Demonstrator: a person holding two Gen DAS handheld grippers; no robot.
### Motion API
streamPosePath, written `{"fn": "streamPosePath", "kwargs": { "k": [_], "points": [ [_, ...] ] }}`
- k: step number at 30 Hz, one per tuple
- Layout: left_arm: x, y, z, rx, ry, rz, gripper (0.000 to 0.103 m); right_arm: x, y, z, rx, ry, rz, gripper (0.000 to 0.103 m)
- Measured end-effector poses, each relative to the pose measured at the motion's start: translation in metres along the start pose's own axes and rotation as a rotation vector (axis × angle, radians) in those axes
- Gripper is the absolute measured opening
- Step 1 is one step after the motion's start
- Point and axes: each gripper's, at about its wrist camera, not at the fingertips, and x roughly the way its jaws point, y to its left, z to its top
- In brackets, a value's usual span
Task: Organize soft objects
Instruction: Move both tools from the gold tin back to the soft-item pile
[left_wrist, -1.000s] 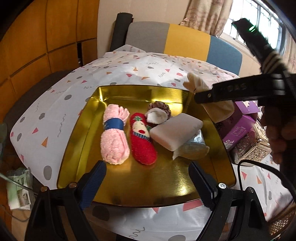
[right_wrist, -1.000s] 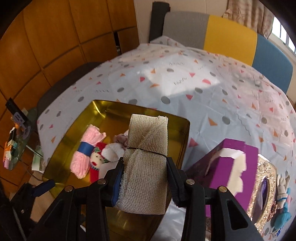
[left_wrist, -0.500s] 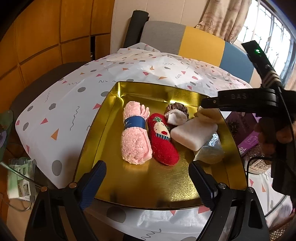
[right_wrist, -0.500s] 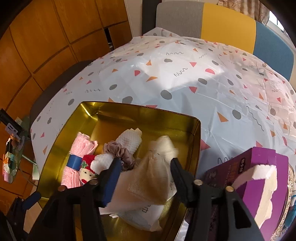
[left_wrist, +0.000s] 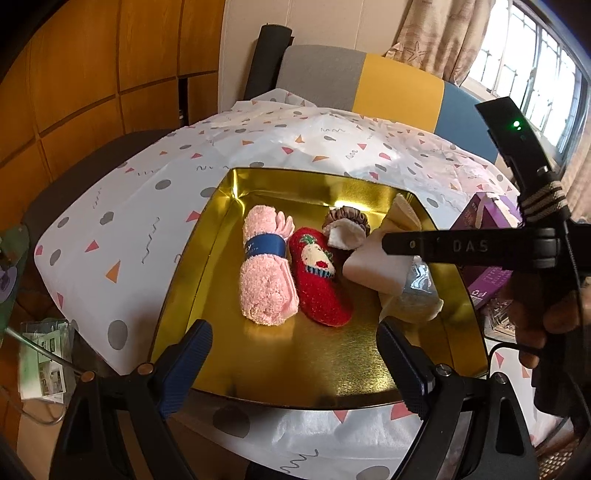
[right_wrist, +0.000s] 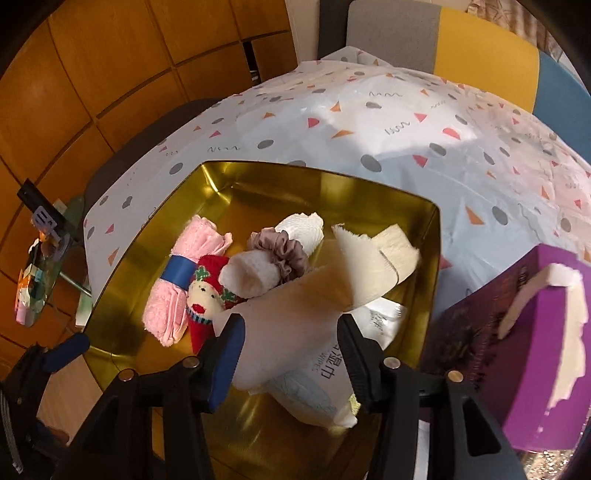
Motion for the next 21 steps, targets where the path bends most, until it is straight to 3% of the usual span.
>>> {"fn": "streamPosePath", "kwargs": {
  "k": [4, 13, 21],
  "points": [
    [-0.004, -0.002, 0.0, 0.007, -0.011, 0.0, 0.093, -0.023, 0.004, -0.002, -0.009, -0.062, 0.02, 0.053],
    [-0.009, -0.015, -0.002, 0.041, -0.017, -0.023, 0.093, -0.083, 0.015, -0.028, -0.075, -0.199, -0.037, 0.053],
    [-0.014, -0.033, -0.003, 0.093, -0.022, -0.046, 0.093, -0.123, -0.007, -0.056, -0.04, -0.289, -0.087, 0.053]
  ]
}}
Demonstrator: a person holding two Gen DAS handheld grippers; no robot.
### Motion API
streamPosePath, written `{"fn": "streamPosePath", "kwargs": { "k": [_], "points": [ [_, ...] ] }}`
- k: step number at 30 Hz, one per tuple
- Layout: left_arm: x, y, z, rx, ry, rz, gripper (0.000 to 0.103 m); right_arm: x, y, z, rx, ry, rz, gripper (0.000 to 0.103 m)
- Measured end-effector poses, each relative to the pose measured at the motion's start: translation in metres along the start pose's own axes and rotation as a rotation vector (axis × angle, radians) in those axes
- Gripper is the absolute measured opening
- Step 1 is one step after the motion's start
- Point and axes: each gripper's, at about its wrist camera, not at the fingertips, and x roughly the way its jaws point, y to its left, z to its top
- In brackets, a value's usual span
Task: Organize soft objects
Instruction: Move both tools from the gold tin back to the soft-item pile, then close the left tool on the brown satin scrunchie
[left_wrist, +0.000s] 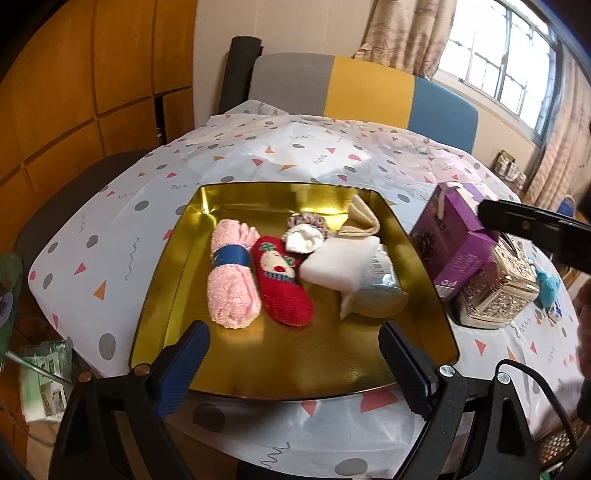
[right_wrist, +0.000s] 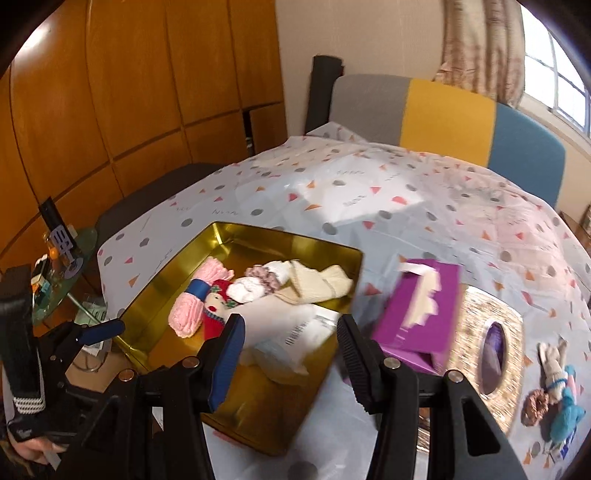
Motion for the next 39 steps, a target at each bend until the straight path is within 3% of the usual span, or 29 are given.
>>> {"fn": "streamPosePath", "kwargs": {
  "k": [11, 18, 21, 27, 31, 39],
  "points": [
    [-0.007, -0.039, 0.007, 0.086, -0.015, -0.062, 0.093, -0.062, -0.104, -0.035, 0.207, -0.079, -0.17, 0.053],
    [-0.008, -0.075, 0.019, 0.166, -0.001, -0.14, 0.093, -0.102, -0.212, -0.082, 0.476, -0.099, -0.406, 0.053],
    [-0.013, -0.098, 0.024, 0.221, -0.016, -0.183, 0.093, -0.124, -0.267, -0.114, 0.656, -0.119, -0.526, 0.053],
    [-0.021, -0.147, 0.038, 0.319, -0.041, -0.264, 0.093, -0.151, -0.337, -0.178, 0.901, -0.139, -0.688, 0.053],
    [-0.023, -0.192, 0.047, 0.396, -0.047, -0.324, 0.092, -0.157, -0.353, -0.208, 1.018, -0.149, -0.688, 0.053],
    [-0.017, -0.3, 0.054, 0.545, -0.002, -0.47, 0.077, -0.167, -0.356, -0.215, 1.075, -0.231, -0.64, 0.053]
  ]
}}
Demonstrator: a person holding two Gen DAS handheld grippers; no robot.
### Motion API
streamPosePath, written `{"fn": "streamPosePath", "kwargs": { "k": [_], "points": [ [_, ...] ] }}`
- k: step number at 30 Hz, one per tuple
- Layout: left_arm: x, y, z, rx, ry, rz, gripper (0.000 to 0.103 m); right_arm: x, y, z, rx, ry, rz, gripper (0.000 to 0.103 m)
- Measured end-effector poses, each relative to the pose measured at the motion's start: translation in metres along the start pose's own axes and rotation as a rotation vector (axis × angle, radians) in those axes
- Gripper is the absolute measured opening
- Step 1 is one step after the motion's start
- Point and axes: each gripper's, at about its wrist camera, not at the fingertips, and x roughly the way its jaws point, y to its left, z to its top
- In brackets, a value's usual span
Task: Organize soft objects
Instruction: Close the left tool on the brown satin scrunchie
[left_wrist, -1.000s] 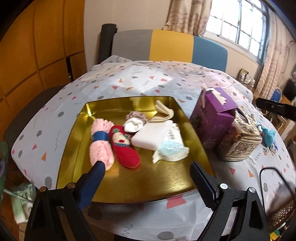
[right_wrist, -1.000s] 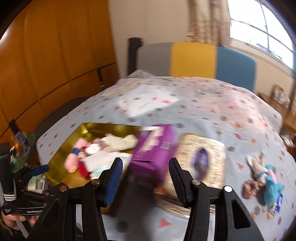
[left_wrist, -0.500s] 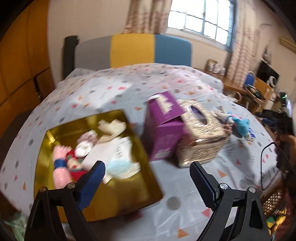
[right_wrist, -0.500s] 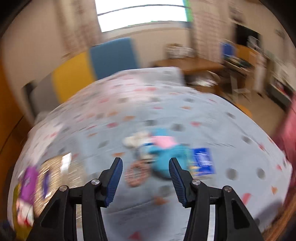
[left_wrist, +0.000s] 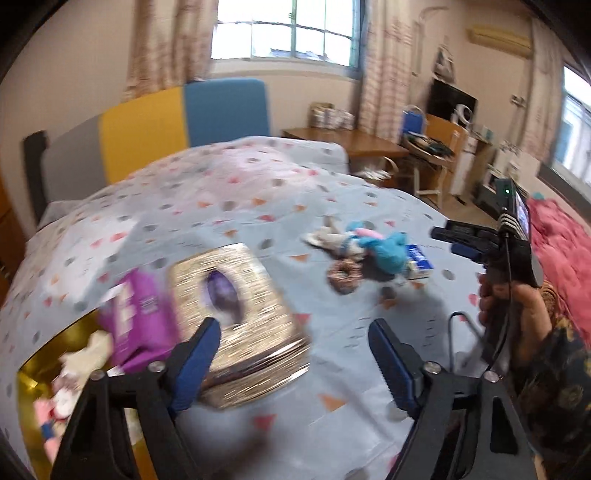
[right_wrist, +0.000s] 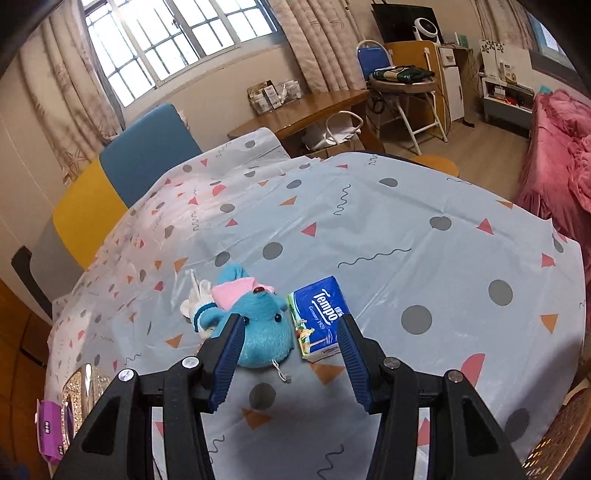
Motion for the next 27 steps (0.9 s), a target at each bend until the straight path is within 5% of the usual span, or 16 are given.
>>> {"fn": "streamPosePath", "kwargs": {
  "k": [10, 17, 27],
  "points": [
    [0.11, -0.057, 0.031, 0.047, 0.171, -0.052, 0.06, -0.002, -0.021, 0.002, 0.138, 0.0, 0.072, 0.053],
    [0.182, -0.06, 0.038, -0.022, 0.24, -0.038, 0.06, -0.001, -0.023, 0.001, 0.161, 0.022, 0.12, 0.053],
    [0.251, -0.068, 0.04, 0.01, 0.297, 0.016, 0.068, 0.005, -0.02, -0.003, 0.169, 0.07, 0.183, 0.053]
  ]
}}
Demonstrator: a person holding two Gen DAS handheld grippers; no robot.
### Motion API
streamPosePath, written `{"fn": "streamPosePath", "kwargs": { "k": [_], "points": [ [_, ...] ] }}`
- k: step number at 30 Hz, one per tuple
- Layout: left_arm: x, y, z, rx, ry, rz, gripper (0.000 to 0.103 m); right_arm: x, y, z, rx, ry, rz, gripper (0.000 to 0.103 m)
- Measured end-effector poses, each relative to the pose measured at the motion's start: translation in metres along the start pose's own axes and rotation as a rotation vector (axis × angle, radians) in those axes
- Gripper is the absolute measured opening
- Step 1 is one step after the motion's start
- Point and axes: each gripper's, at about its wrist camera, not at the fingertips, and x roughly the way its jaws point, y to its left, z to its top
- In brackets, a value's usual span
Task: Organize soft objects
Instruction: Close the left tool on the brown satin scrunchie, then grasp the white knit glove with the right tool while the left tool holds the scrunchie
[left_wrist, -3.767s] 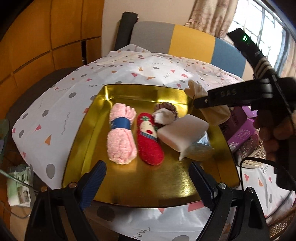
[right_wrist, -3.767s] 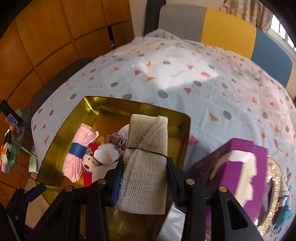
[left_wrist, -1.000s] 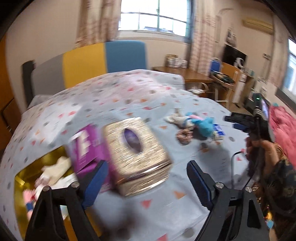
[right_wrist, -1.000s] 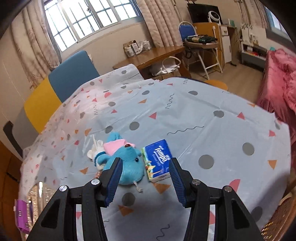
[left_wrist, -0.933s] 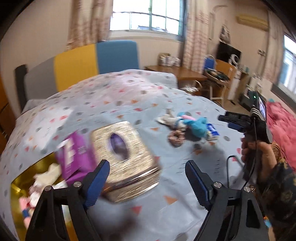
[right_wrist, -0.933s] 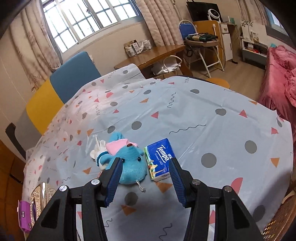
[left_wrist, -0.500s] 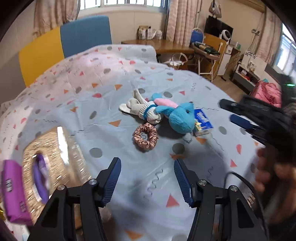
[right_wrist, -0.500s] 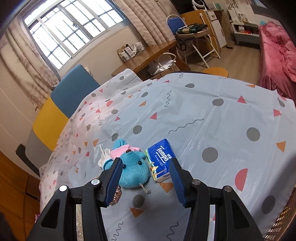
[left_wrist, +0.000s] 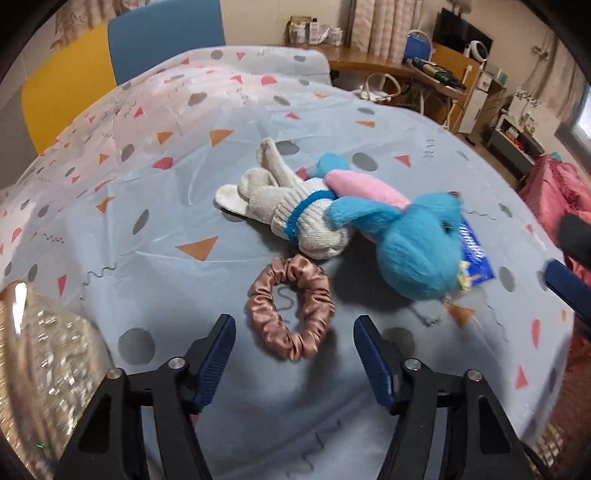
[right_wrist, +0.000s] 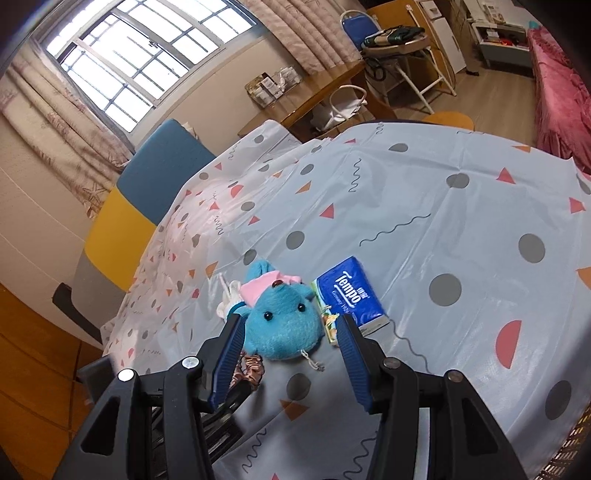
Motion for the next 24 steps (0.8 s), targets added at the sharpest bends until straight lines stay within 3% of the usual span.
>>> {"fn": "streamPosePath", "kwargs": {
  "k": [5, 6, 7, 11, 15, 18, 24],
  "points": [
    [0.026, 0.005, 0.006, -0.007, 0.043, 0.028, 0.067, 0.001, 0.0, -0.001, 0.002, 0.006, 0.01, 0.053],
    [0.024, 0.006, 0.005, -0.005, 0.025, 0.026, 0.048, 0.001, 0.0, -0.001, 0.004, 0.007, 0.01, 0.053],
    [0.021, 0.004, 0.005, 0.012, 0.014, 0.029, 0.022, 0.001, 0.0, -0.001, 0.003, 0.007, 0.01, 0.053],
    [0.007, -0.005, -0.015, 0.045, 0.015, -0.027, 0.019, 0.001, 0.001, -0.002, -0.009, 0.002, 0.006, 0.053],
    [-0.016, -0.017, -0.057, 0.1, 0.004, -0.058, 0.02, 0.002, 0.002, -0.002, -0.016, 0.001, 0.007, 0.053],
    [-0.03, -0.024, -0.082, 0.15, -0.018, -0.048, 0.021, 0.003, 0.006, -0.002, -0.03, 0.009, 0.012, 0.053],
    [-0.043, -0.01, -0.108, 0.13, -0.059, -0.088, 0.021, 0.013, 0.023, -0.007, -0.129, 0.067, 0.04, 0.053]
  ]
}}
